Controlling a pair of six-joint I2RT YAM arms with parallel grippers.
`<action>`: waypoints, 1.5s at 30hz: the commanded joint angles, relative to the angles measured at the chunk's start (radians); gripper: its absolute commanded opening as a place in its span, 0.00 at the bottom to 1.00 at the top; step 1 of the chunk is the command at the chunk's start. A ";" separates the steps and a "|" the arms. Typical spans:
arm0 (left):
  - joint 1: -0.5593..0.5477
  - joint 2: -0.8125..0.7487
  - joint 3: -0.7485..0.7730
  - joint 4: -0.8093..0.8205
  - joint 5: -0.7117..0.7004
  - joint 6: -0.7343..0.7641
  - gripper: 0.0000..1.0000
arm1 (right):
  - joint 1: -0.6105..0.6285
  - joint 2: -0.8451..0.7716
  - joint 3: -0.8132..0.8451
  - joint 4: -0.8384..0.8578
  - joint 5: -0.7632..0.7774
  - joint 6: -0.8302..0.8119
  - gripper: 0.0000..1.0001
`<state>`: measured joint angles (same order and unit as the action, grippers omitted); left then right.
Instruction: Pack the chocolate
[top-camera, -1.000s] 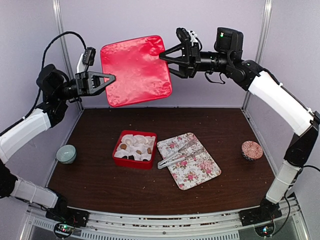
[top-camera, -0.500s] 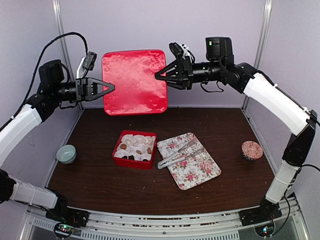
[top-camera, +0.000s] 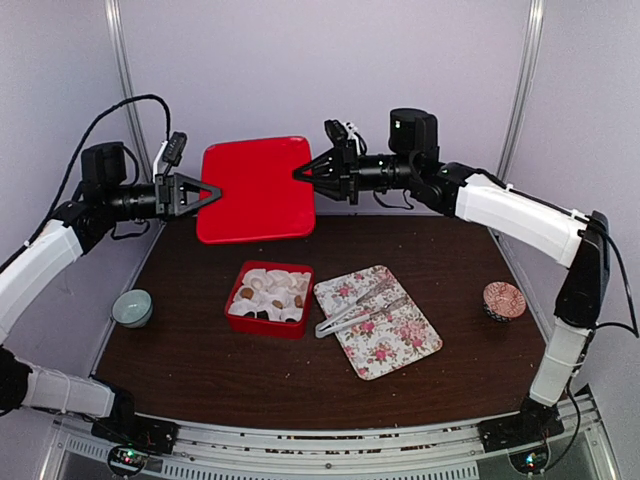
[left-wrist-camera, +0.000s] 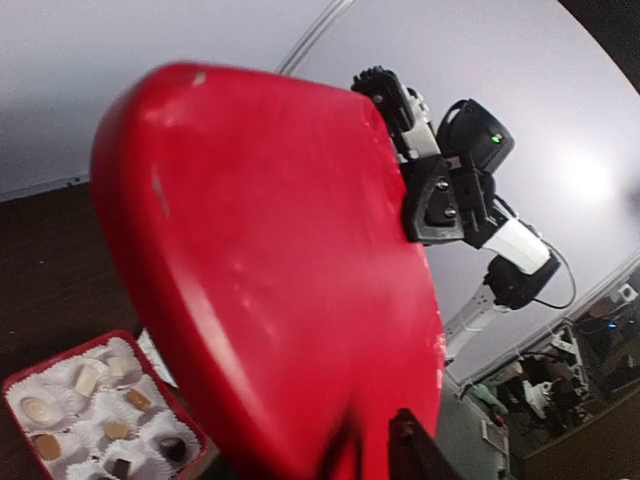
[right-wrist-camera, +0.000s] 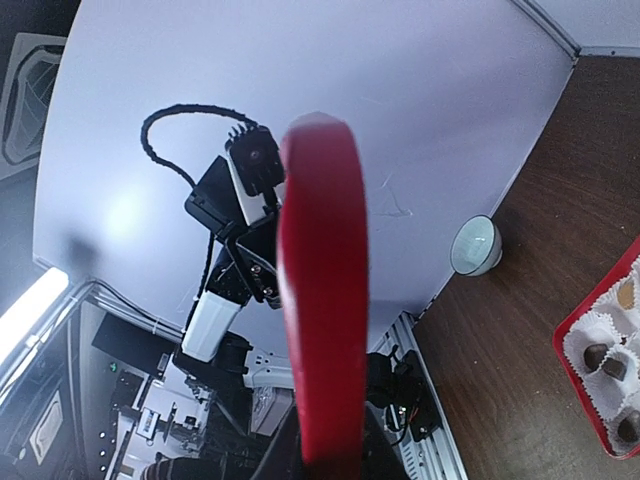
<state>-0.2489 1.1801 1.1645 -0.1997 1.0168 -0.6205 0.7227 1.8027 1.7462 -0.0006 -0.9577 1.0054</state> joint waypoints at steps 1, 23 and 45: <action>0.063 -0.031 -0.058 -0.021 -0.154 0.018 0.59 | 0.009 0.018 -0.021 0.194 0.062 0.181 0.03; 0.166 0.137 -0.149 -0.311 -0.562 0.178 0.78 | 0.101 0.324 -0.086 0.384 0.401 0.431 0.00; 0.146 0.464 -0.149 -0.197 -0.423 0.284 0.66 | 0.109 0.378 -0.245 0.488 0.415 0.414 0.00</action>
<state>-0.0910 1.6192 1.0042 -0.4541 0.5541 -0.3641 0.8337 2.1883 1.5146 0.4217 -0.5522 1.4242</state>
